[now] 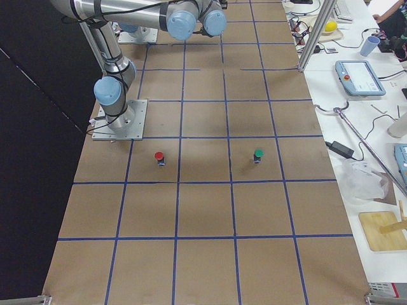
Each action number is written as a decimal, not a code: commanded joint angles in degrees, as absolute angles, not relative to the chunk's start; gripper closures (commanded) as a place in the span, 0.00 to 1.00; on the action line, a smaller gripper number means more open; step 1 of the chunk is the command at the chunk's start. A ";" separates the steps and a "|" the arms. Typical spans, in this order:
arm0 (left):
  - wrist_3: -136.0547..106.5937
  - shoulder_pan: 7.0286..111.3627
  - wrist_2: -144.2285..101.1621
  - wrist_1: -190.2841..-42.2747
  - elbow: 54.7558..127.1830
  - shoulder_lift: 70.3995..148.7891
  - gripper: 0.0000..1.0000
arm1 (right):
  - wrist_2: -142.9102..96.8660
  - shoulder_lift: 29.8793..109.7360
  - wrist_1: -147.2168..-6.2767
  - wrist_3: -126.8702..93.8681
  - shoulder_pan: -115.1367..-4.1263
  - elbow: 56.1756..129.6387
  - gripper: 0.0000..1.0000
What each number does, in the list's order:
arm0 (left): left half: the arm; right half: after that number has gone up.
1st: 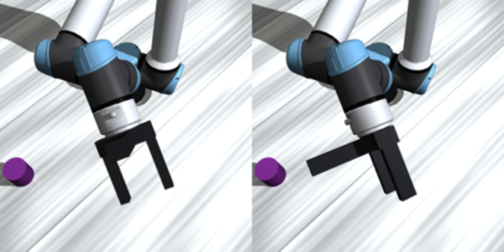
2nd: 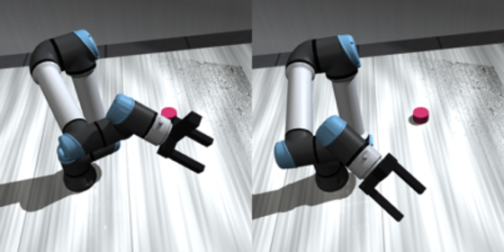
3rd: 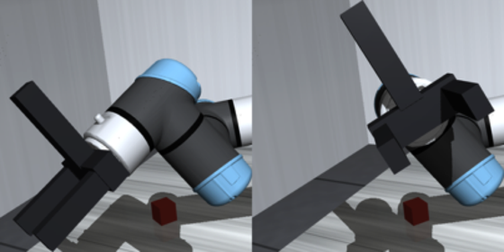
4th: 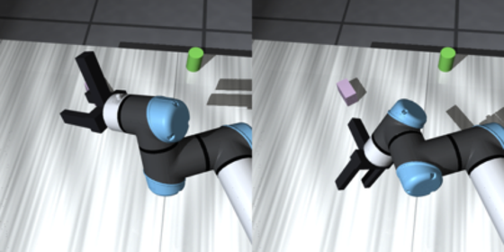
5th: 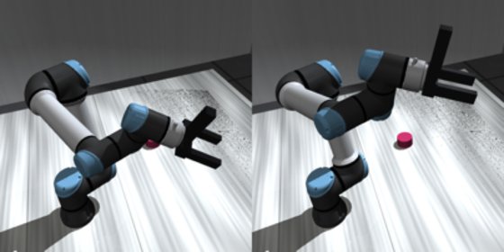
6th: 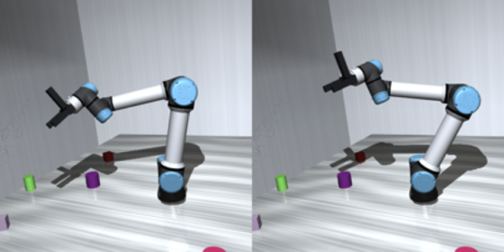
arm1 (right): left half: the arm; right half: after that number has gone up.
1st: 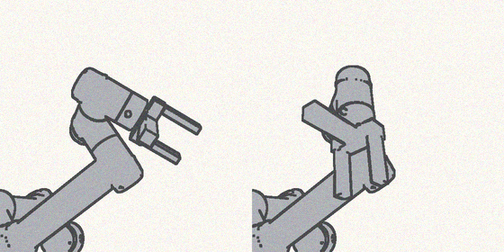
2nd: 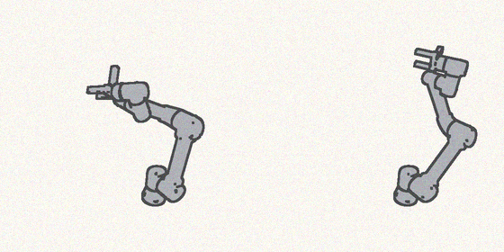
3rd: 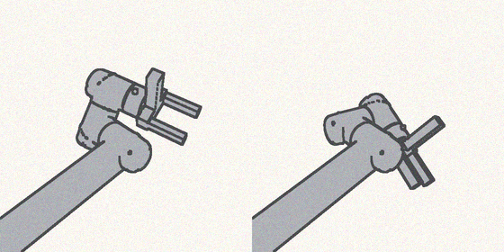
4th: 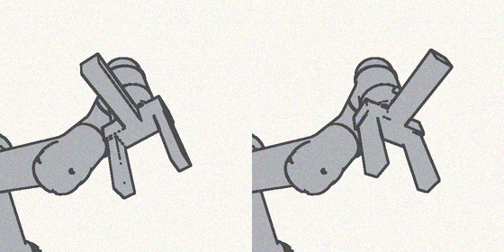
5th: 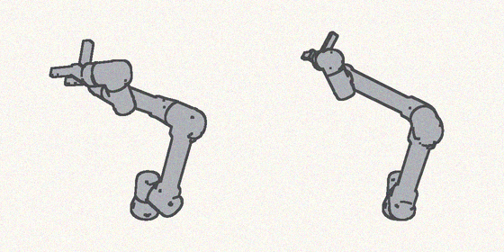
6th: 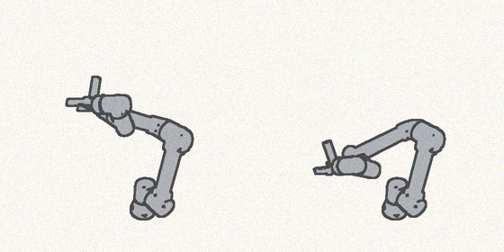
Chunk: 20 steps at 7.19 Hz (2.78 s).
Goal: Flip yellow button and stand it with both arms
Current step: 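Close the right gripper on the yellow cap and open the left gripper, then carry the yellow button with the right gripper while the left arm withdraws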
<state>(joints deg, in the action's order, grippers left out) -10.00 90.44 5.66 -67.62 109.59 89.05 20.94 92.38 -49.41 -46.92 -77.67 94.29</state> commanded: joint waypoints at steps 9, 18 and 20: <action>-15.93 92.55 69.98 -78.18 98.54 87.19 0.01 | 66.30 91.94 -73.18 2.45 -66.72 91.05 0.94; -1.40 84.82 90.09 -87.98 94.76 85.15 0.00 | 82.20 82.80 -111.40 93.40 -51.89 101.30 0.95; -4.21 87.17 90.26 -88.24 89.07 90.06 0.00 | 79.45 82.88 -116.26 112.35 -48.01 106.50 0.95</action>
